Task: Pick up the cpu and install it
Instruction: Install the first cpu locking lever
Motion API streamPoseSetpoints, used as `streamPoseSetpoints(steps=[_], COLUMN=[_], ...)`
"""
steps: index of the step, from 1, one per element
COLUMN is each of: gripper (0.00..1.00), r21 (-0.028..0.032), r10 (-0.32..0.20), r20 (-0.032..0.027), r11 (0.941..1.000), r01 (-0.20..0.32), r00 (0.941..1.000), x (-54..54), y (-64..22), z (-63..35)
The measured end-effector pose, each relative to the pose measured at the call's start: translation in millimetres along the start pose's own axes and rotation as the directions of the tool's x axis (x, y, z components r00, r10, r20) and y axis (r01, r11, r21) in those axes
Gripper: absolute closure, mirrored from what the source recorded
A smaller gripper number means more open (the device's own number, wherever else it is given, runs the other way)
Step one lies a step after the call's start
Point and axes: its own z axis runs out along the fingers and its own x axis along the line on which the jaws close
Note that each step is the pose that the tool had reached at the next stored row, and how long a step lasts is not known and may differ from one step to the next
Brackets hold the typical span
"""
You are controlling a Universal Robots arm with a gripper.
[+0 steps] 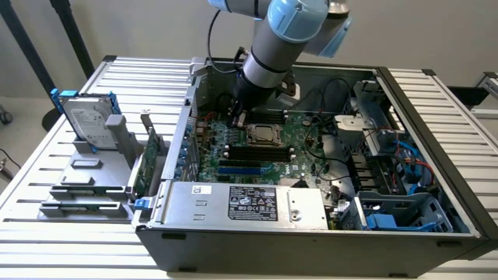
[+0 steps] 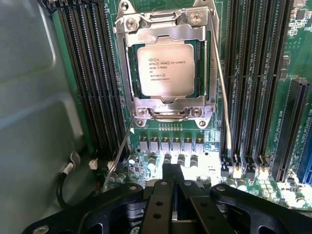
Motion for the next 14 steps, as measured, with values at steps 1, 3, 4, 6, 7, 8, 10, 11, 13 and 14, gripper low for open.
streamPoseSetpoints(steps=[1,3,4,6,7,8,10,11,13,14], gripper=[0.89,0.89,0.89,0.89,0.89,0.89,0.89,0.89,0.89,0.89], r21=[-0.0004,-0.0009,-0.0009,-0.002,-0.0033,-0.0049,-0.0089,-0.0109,-0.014,-0.0148], r10=[0.003,0.009,0.013,0.023,0.03,0.039,0.062,0.074,0.095,0.105], r20=[-0.0063,-0.0186,-0.0247,-0.038,-0.0434,-0.0483,-0.0581,-0.0635,-0.0751,-0.0815], r11=[1.0,1.0,0.9999,0.9997,0.9995,0.9992,0.998,0.9971,0.9952,0.9942], r01=[-0.003,-0.009,-0.013,-0.023,-0.03,-0.039,-0.063,-0.075,-0.097,-0.106], r00=[1.0,0.9998,0.9996,0.999,0.9986,0.9981,0.9964,0.9952,0.9926,0.9911], x=[0.2,0.5,0.6,0.9,0.9,0.9,0.9,0.9,0.9,0.9], y=[-0.9,-2.5,-3.4,-4.5,-4.9,-5.0,-5.1,-5.2,-5.3,-5.5], z=[-1.4,-4.3,-5.6,-7.1,-7.4,-7.4,-7.5,-7.5,-7.4,-7.3])
